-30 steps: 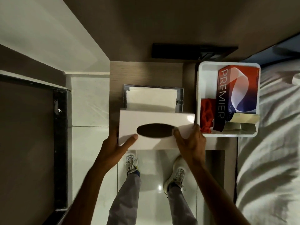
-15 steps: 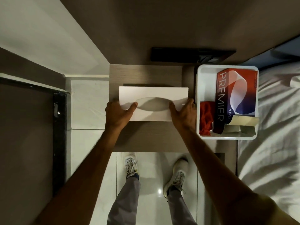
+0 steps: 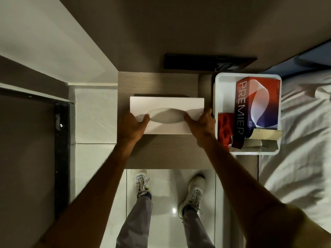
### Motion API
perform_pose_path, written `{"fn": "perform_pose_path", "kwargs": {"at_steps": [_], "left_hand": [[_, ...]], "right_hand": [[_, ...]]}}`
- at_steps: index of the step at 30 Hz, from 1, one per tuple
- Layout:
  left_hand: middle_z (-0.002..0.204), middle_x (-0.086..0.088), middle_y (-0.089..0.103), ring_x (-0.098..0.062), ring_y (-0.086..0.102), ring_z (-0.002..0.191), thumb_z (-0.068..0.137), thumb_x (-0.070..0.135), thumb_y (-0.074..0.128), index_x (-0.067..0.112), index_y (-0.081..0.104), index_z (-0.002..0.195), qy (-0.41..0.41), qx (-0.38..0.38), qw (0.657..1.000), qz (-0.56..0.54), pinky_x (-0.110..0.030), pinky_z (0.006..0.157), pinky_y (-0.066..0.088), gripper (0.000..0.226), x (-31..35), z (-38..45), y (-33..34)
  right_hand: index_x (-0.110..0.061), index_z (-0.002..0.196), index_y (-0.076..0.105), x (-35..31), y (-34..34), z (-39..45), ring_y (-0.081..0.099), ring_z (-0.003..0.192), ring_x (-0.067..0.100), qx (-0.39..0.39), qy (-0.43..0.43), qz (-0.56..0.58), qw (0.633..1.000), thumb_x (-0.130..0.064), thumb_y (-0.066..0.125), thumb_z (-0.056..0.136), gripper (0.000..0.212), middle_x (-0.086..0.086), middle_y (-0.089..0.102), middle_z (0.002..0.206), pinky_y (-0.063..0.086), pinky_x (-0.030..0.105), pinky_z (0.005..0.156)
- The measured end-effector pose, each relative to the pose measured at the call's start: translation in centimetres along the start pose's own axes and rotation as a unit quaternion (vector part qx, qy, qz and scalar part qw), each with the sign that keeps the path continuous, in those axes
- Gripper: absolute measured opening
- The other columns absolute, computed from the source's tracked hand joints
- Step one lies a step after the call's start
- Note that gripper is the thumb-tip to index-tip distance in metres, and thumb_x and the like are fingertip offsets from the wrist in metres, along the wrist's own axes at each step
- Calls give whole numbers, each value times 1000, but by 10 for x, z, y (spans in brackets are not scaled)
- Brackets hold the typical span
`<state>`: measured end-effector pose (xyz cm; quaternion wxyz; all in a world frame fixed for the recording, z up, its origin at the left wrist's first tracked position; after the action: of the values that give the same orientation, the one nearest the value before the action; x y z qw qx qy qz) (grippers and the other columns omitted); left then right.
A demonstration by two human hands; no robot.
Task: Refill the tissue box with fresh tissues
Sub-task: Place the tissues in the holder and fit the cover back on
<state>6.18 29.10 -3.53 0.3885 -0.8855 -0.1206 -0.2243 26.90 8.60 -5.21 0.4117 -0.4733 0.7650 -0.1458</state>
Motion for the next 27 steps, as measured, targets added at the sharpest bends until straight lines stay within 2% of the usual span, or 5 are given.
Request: {"fn": "perform_pose_path", "kwargs": {"at_steps": [4,9,13,15,27], "left_hand": [[127,-17,63,-34,61,117,86,43,73,4,57,127,-3,-3,1000,4,-27,79,42,59,5,3,-2],[130,-18,61,-35,58,121,86,39,75,3,55,130,-3,-16,1000,8,-28,82,41,60,7,4,-4],[137,-16,57,-34,56,127,90,43,69,6,49,138,8,-27,999,16,-34,95,48,63,9,2,-1],[139,-17,55,-34,55,128,91,46,66,6,46,141,19,-28,999,24,-40,101,49,66,7,1,-1],[134,-20,55,-37,55,124,95,62,45,4,44,137,43,-24,985,164,-46,99,50,72,6,2,2]], "right_hand": [[-7,145,39,2,1,10,48,134,36,-28,30,-2,999,-41,85,75,91,16,49,145,47,44,109],[-7,137,54,8,1,11,56,126,30,-31,34,-11,999,-38,87,73,78,13,57,139,45,27,88],[-11,138,53,11,1,10,53,130,32,-33,38,-11,999,-47,87,70,84,12,57,140,49,42,107],[-14,139,52,10,3,8,53,130,33,-34,25,-12,999,-54,85,69,88,12,57,139,49,48,107],[-7,142,37,-3,4,6,51,128,33,-73,-55,-106,990,-62,69,83,86,16,51,141,49,48,106]]}}
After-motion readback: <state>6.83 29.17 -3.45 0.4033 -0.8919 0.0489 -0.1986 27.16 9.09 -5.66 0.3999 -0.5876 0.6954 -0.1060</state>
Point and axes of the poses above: each hand's wrist, its own z-axis towards the middle knuckle, its own y-axis out of the palm, x = y × z, the point moved 10 cm from there along z, towards the middle knuckle
